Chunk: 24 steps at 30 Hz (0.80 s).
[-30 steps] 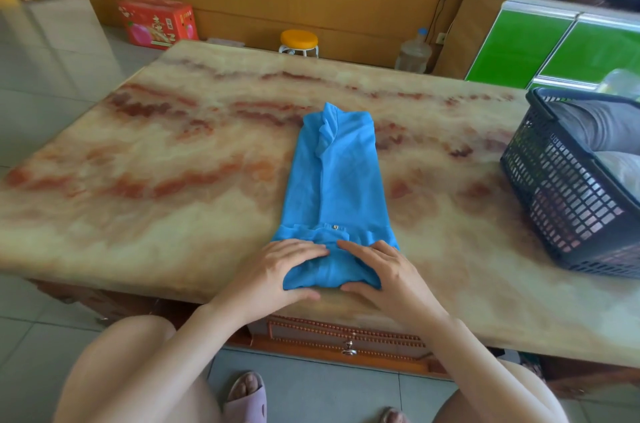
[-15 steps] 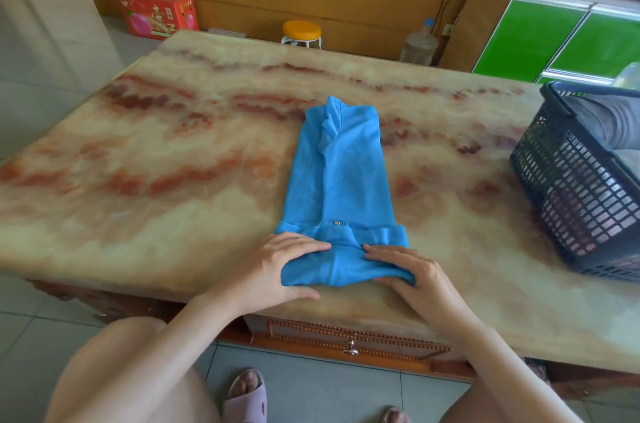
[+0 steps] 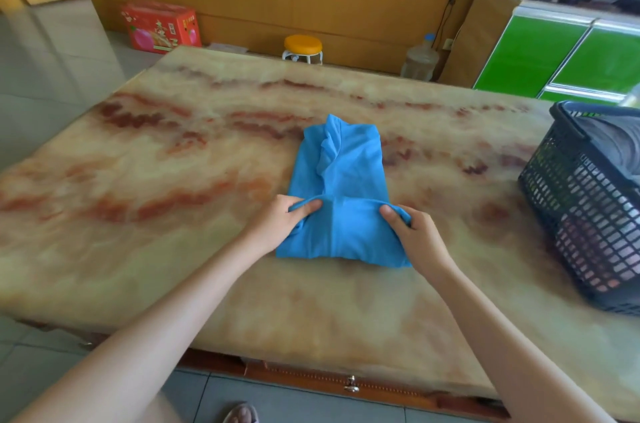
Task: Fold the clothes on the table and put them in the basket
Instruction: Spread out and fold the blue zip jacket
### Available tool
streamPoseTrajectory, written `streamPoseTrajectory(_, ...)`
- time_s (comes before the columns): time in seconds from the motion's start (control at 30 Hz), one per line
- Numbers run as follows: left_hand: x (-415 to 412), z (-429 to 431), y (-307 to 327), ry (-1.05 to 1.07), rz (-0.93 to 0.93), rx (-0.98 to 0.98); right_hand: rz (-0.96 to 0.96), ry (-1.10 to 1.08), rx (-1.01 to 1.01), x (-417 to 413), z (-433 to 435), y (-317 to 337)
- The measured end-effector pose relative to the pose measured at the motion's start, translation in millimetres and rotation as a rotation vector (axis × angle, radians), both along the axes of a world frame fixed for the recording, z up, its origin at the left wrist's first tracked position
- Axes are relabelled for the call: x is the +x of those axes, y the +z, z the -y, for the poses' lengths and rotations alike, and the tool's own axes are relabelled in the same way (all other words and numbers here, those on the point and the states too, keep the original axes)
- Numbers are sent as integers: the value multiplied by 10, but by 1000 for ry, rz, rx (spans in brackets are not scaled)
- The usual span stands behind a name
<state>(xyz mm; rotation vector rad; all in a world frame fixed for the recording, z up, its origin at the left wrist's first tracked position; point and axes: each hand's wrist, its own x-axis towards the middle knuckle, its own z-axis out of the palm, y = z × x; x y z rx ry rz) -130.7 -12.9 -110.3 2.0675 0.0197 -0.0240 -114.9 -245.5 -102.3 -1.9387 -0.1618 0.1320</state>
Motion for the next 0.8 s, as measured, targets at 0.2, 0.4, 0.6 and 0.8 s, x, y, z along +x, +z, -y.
streamPoseTrajectory(0.2,138,0,-95,21,-36,-24,-58,154,0,87,56,-4)
streamPoseTrajectory(0.4,220,38,-189,75,-61,-29,81,92,-154,160,74,-136)
streamPoseTrajectory(0.6,170,89,-271,199,139,165,305,100,-256,71,73,-226)
streamPoseTrajectory(0.8,64,32,-320,151,588,300,653,105,-636,48,116,-374)
